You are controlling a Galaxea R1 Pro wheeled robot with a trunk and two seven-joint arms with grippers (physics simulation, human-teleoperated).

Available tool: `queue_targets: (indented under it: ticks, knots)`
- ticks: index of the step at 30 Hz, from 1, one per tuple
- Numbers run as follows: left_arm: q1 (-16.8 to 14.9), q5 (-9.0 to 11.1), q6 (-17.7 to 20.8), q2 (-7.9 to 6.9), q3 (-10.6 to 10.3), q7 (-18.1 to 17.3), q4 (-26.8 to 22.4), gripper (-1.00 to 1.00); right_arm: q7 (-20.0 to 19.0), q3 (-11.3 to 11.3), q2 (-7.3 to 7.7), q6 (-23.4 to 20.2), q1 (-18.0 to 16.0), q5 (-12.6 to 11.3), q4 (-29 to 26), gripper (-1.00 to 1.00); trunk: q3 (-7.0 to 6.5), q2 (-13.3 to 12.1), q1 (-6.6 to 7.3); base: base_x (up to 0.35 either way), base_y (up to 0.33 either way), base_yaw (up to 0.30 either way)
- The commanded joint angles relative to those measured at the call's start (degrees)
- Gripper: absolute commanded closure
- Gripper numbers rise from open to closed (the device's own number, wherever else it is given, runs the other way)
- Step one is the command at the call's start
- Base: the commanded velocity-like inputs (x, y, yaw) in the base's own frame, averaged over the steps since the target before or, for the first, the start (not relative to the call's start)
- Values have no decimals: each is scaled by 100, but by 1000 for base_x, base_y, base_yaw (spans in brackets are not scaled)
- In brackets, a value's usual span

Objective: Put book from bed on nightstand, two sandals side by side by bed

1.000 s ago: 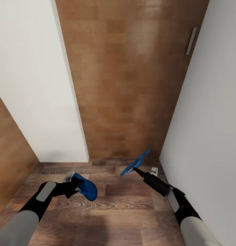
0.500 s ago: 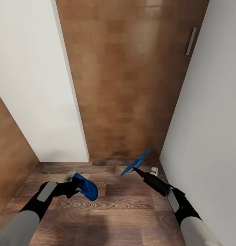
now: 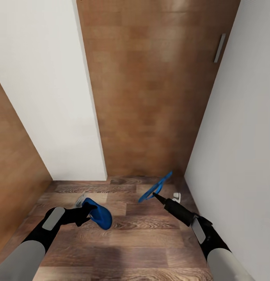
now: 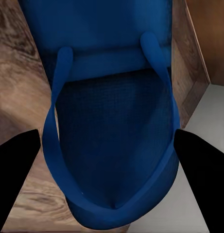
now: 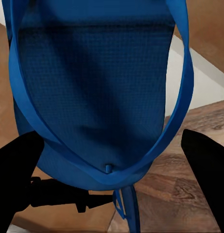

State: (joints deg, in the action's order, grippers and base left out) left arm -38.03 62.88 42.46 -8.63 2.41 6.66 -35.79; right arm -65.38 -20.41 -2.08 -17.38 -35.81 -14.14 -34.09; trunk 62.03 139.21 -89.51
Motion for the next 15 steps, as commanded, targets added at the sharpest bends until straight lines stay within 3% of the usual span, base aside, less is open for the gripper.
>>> queue_targets:
  ticks: [1, 15]
  knots:
    - [-1, 66, 26, 1, 14, 55, -8, 100, -26, -29, 0, -61, -5, -7, 11, 100, 5, 2, 4, -216, 151, 0]
    - [4, 66, 26, -7, 14, 55, -7, 100, -25, -33, 32, -40, -5, 5, 69, 100, 5, 2, 4, -218, 151, 0]
